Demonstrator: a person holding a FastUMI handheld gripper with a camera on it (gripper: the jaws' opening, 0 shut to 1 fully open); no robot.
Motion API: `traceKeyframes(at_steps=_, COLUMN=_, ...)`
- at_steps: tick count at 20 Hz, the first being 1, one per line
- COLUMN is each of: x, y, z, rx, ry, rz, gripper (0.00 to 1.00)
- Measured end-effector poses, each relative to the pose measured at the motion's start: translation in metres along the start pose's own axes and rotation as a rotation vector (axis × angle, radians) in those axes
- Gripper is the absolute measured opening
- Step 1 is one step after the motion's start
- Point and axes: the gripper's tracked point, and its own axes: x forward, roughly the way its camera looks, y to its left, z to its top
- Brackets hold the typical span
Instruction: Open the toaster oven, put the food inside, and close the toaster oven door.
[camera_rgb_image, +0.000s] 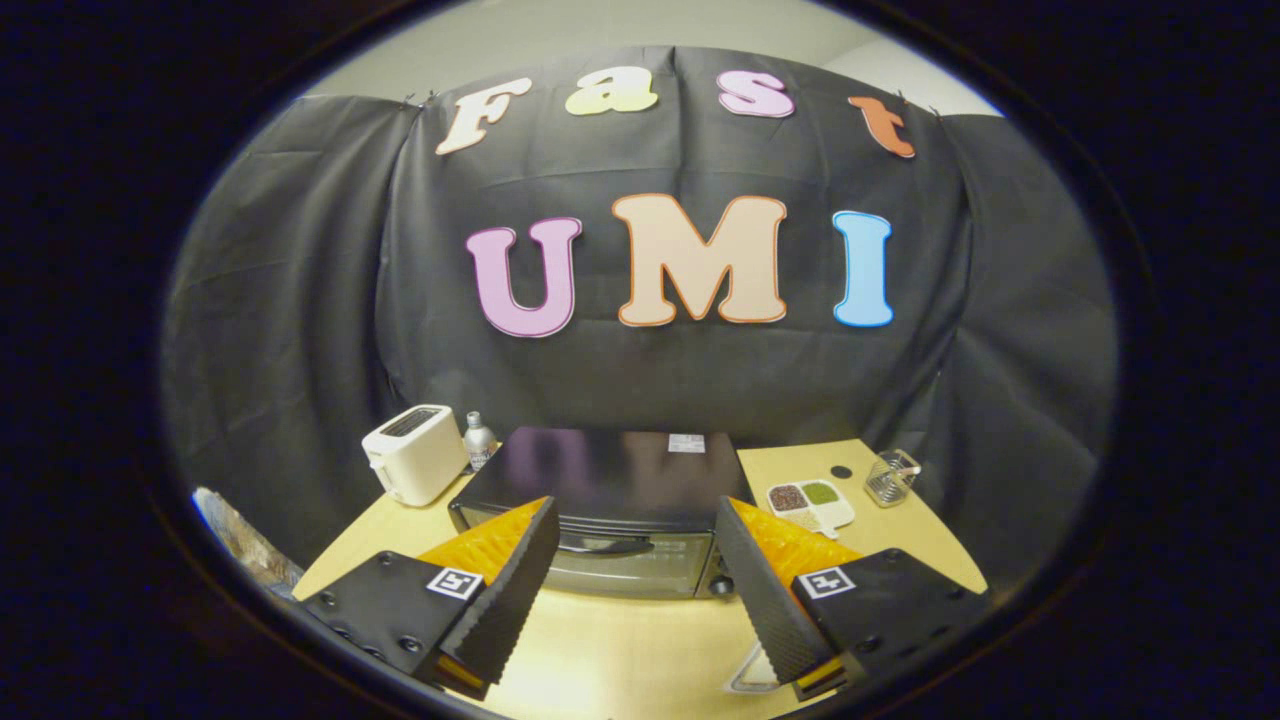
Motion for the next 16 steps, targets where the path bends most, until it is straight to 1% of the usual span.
traceKeyframes(at_steps=7, x=0.075, y=0.016, z=-0.037, rx=0.047, ry=0.013, rz=-0.049, gripper=0.98)
traceKeyframes(at_steps=11, x=0.102, y=0.03, z=-0.054, rx=0.101, ry=0.004, rz=-0.068, gripper=0.98)
traceKeyframes(at_steps=13, x=0.113, y=0.035, z=-0.064, rx=0.096, ry=0.013, rz=-0.077, gripper=0.98)
traceKeyframes(at_steps=16, x=0.123, y=0.036, z=-0.076, rx=0.054, ry=0.026, rz=-0.098, gripper=0.98)
